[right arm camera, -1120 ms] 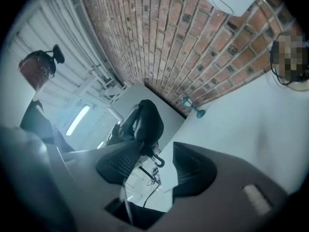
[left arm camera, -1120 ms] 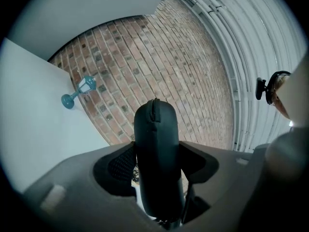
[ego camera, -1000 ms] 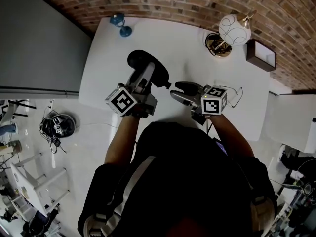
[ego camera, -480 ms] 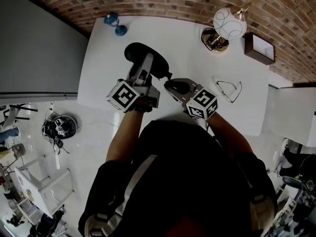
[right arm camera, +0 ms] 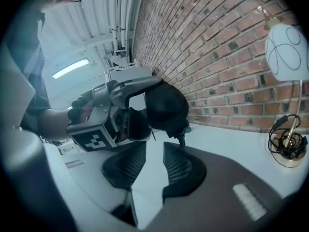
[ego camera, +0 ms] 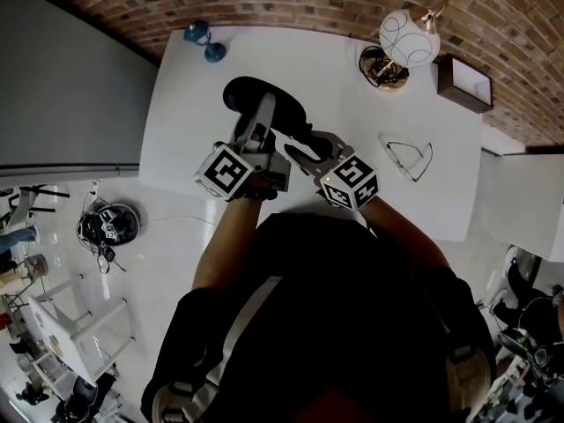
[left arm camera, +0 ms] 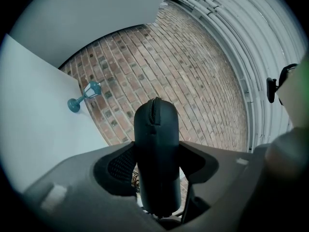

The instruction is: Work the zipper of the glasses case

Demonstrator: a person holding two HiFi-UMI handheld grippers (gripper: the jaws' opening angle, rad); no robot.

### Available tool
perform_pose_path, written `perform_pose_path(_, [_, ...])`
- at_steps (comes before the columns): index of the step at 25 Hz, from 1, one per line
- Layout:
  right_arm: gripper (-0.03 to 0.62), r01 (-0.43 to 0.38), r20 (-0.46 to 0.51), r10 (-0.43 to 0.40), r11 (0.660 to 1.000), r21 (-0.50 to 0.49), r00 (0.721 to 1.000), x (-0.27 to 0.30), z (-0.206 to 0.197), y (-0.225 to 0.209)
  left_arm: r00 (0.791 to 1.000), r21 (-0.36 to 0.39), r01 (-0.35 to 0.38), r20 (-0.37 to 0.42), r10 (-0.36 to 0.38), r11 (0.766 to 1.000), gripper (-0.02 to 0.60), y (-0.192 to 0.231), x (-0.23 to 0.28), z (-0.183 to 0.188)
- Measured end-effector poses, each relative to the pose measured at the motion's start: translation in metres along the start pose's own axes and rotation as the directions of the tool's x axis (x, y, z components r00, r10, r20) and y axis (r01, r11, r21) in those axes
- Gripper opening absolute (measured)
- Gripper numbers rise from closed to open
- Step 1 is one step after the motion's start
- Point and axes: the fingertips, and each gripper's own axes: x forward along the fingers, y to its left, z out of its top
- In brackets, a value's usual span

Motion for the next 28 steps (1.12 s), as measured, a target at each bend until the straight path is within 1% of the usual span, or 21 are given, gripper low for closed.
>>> perform_pose_path(3, [0.114, -0.005, 0.003, 0.005, 1.000, 0.019, 1.000, 0.002, 0.001, -0.001, 1.000, 0.003, 0.002, 0.002, -0.002, 1.000, 0.258, 0.000, -0.001, -0.001])
perform_pose_path(5, [0.112, -0.012, 0.009, 0.012, 0.999, 0.033, 1.000, 0.002, 0.003, -0.001, 1.000, 0.004, -0.010, -0.001, 0.010, 1.000, 0.258, 0.002, -0.003, -0.003])
perform_pose_path(10, [0.100, -0.032, 0.010, 0.031, 0.995, 0.096, 0.999, 0.005, 0.003, -0.003, 1.000, -0.008, -0.021, 0.014, 0.021, 1.000, 0.256, 0.008, -0.003, -0.005])
perform_pose_path(14, [0.082, -0.052, 0.006, 0.052, 0.989, 0.140, 0.999, 0.007, 0.001, -0.001, 1.000, 0.003, -0.025, 0.013, 0.025, 1.000, 0.257, 0.008, -0.004, -0.007])
perform_pose_path(15, [0.065, -0.053, 0.005, 0.053, 0.988, 0.145, 0.999, 0.007, 0.000, -0.001, 1.000, 0.010, -0.028, 0.012, 0.028, 1.000, 0.256, 0.009, -0.004, -0.007])
perform_pose_path(17, [0.025, -0.051, -0.002, 0.052, 0.988, 0.146, 0.999, 0.006, -0.001, -0.002, 0.999, 0.033, -0.040, 0.008, 0.040, 0.999, 0.256, 0.013, -0.006, -0.005])
perform_pose_path(19, [0.019, -0.051, -0.013, 0.053, 0.989, 0.137, 0.999, 0.005, -0.003, -0.003, 0.999, 0.055, -0.052, 0.005, 0.052, 0.997, 0.257, 0.017, -0.007, -0.003])
perform_pose_path(22, [0.003, -0.045, -0.029, 0.048, 0.994, 0.101, 0.998, 0.004, -0.007, -0.002, 0.999, 0.059, -0.054, -0.002, 0.054, 0.997, 0.256, 0.019, -0.008, -0.004])
perform_pose_path(28, [0.003, -0.013, -0.047, 0.015, 0.998, 0.057, 0.999, -0.001, -0.011, -0.005, 0.999, 0.060, -0.046, -0.017, 0.047, 0.997, 0.255, 0.020, -0.009, -0.007])
